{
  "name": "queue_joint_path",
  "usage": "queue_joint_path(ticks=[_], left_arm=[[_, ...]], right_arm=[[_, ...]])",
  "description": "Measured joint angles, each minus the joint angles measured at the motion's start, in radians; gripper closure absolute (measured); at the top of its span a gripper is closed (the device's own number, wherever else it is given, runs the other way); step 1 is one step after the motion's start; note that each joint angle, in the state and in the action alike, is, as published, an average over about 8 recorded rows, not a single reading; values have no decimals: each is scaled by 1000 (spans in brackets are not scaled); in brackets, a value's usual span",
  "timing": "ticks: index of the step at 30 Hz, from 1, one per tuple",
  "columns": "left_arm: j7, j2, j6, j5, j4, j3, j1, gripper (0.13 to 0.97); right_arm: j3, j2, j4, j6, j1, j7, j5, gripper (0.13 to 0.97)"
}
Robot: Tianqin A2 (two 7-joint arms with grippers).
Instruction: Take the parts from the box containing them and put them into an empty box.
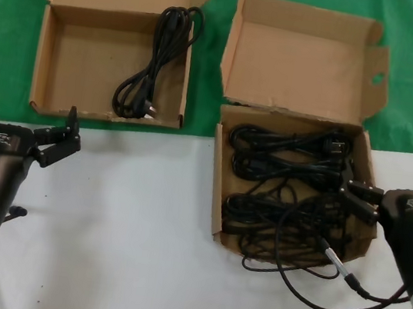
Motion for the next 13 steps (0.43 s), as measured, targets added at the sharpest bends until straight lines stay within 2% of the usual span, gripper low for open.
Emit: queue_joint_path(ticks=[13], left_arm=[[0,0,0,0,0,0,0,132]], right_arm=[[0,0,0,0,0,0,0,129]])
